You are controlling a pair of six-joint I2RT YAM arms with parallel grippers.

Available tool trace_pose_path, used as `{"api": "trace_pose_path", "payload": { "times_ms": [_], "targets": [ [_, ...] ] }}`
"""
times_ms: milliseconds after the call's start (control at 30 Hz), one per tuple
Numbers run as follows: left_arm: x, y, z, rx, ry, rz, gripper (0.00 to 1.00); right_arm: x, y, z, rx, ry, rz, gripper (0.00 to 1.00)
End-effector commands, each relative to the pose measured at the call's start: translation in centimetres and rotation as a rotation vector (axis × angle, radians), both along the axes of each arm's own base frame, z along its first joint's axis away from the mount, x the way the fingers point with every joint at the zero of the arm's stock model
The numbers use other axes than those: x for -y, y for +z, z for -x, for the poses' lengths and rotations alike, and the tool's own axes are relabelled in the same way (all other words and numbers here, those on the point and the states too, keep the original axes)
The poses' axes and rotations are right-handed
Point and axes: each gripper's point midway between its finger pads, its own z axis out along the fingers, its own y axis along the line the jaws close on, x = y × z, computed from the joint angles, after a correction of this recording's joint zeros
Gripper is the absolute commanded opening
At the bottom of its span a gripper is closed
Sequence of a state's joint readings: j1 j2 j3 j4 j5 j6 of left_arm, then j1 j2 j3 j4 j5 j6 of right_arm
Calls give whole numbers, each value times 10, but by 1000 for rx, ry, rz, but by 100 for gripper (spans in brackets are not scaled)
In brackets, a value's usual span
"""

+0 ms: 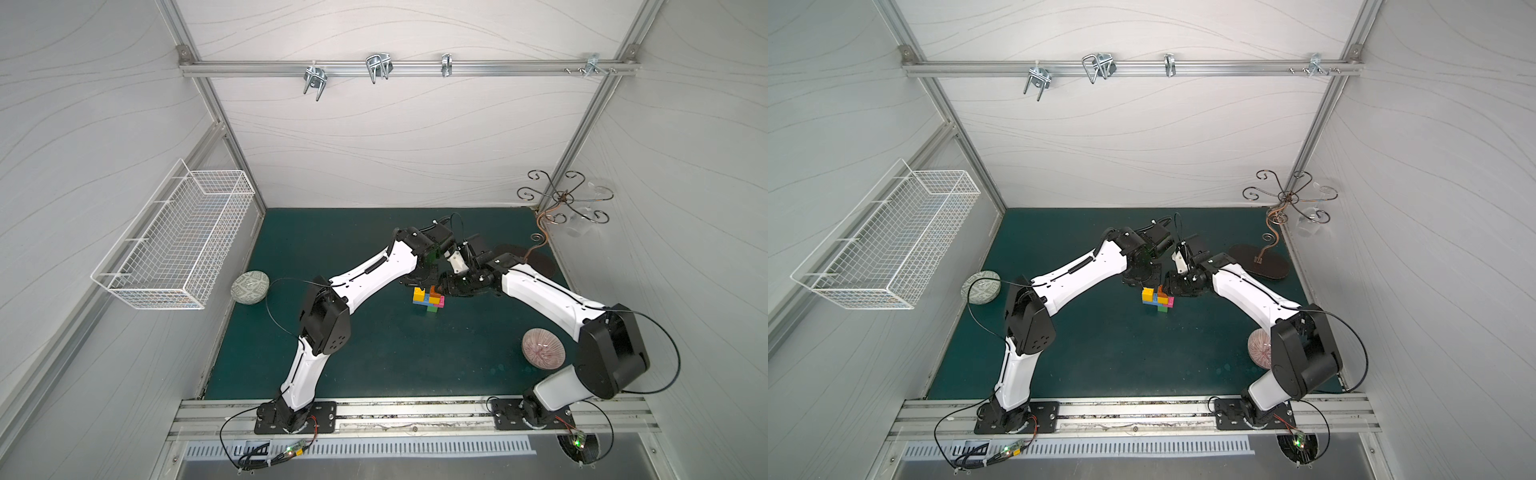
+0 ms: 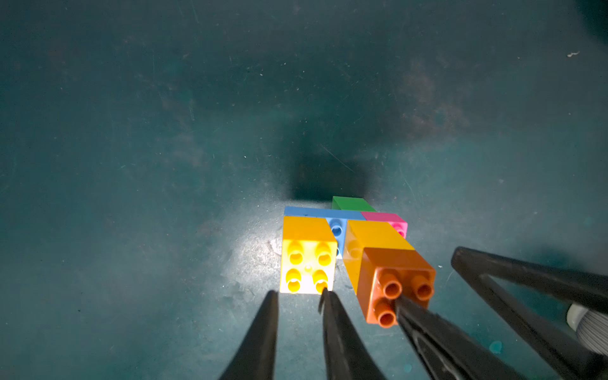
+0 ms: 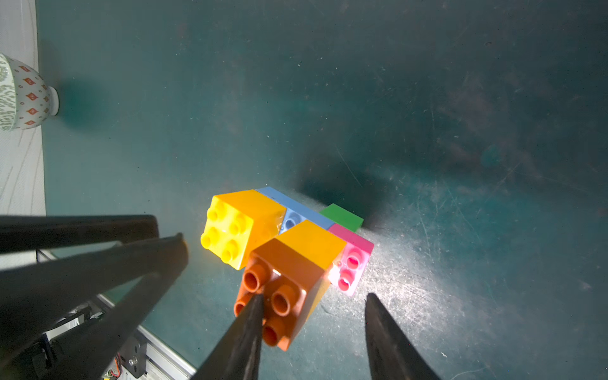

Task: Assemble the number 4 with lego
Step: Assemble the lego brick with the lego brick.

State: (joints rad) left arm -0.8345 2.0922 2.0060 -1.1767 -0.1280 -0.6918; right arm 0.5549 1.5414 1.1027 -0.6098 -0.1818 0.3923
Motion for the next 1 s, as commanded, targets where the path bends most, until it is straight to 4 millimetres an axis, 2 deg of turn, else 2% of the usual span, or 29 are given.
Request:
{"api": "trace_pose_path", "payload": {
  "times_ms": [0, 333, 433, 567, 967],
  "targets": [
    [3, 4, 5, -11, -9, 19, 23, 64, -70, 67, -301, 11, 334, 50],
    [1, -41, 19, -112, -4, -10, 15, 64, -71, 69, -305, 11, 334, 49],
    [0, -49, 21, -126, -1, -23, 15, 64, -71, 68, -303, 9, 334, 49],
    [0, -43, 18, -107, 4, -15, 14, 65, -71, 70, -305, 10, 334, 49],
    [1, 3, 4, 10, 18, 43, 21, 66, -71, 70, -303, 8, 334, 49]
  ]
}}
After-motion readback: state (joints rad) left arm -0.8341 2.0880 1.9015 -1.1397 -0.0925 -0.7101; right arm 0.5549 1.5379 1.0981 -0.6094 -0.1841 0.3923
